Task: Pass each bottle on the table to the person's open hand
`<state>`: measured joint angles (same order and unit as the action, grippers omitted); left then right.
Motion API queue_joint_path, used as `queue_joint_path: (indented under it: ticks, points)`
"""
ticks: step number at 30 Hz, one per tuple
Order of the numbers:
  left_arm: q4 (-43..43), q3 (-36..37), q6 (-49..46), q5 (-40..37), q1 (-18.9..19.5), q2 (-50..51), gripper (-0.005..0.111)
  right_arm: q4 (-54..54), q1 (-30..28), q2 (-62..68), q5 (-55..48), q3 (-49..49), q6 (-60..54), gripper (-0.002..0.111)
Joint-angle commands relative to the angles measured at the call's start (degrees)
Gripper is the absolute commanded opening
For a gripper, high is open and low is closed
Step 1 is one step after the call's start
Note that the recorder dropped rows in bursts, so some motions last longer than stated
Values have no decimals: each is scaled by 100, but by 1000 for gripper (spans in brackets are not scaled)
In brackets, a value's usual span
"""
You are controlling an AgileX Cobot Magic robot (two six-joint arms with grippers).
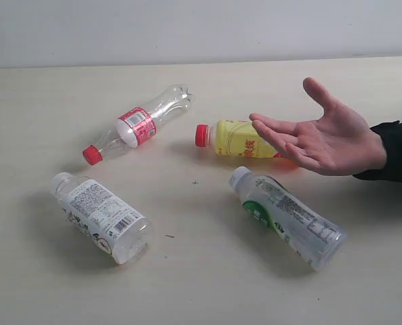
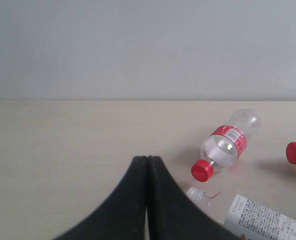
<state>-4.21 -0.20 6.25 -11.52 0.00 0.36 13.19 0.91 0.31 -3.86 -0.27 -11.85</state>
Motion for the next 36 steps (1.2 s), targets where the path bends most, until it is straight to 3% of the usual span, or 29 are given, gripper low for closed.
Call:
queue_joint_path:
  ticks: [1,22,25,27,28,30,36]
  points:
    - [-16,20,1,14,0,-36,0,-5,-27,-31,6,27,-25,0]
    - [-16,20,1,14,0,-36,0,-27,-27,-31,6,27,-42,0]
    - [-16,20,1,14,0,-36,0,-147,-27,-31,433,27,-173,0]
    - [-16,20,1,14,0,-36,0,701,-27,-31,726,27,923,0]
    - [-16,20,1,14,0,-36,0,1627,-27,-31,717,27,2023,0]
    - [-16,20,1,14,0,-36,0,2450,-27,-31,718,27,2735,0]
    - [-16,20,1,14,0,-36,0,2425,-27,-31,1270,27,3240,0]
